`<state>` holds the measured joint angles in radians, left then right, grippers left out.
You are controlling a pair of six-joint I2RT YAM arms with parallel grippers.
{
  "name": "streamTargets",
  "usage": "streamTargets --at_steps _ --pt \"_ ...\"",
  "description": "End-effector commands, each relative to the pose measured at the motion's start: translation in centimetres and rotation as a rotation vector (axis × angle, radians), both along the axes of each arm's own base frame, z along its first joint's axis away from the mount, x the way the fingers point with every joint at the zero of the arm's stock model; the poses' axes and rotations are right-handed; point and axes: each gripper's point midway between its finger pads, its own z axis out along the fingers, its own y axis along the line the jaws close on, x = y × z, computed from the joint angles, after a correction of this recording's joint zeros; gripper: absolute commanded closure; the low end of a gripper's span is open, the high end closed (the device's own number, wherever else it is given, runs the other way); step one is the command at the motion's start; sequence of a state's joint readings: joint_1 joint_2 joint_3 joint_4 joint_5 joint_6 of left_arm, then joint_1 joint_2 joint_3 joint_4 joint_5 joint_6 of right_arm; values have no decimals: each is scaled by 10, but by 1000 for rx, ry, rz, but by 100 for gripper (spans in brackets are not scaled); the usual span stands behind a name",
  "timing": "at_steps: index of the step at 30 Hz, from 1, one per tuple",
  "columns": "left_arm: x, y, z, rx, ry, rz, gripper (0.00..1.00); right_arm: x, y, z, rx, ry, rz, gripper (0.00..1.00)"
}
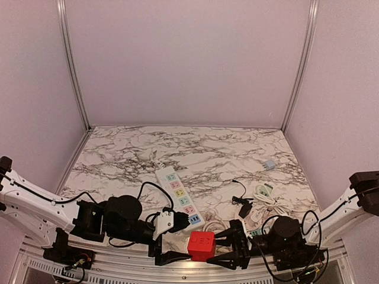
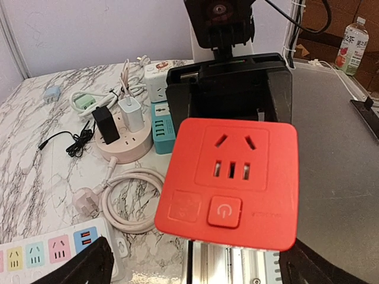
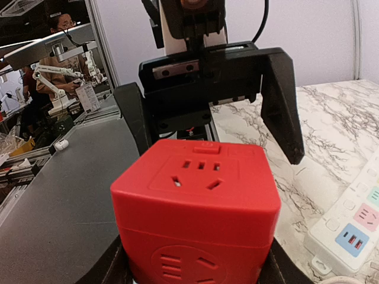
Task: Insert the plug
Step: Pass from the right arm to the left
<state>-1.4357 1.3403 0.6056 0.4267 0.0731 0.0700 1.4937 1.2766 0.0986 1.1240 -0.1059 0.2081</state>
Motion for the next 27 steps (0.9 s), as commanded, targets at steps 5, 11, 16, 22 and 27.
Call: streamTargets --at_steps 5,11,16,22,27 --pt "-21 -19 14 39 69 -215 1 -6 -3 18 70 -41 33 69" --pt "-26 -34 10 80 100 -279 9 -4 -6 22 84 -41 19 69" --pt "-22 -36 12 81 121 -278 44 -2 -11 24 98 -41 5 69" --pt "-20 -40 12 92 133 -280 94 3 -14 26 105 -36 -23 63" --pt "42 -34 32 23 106 -12 100 41 -21 18 66 20 -249 20"
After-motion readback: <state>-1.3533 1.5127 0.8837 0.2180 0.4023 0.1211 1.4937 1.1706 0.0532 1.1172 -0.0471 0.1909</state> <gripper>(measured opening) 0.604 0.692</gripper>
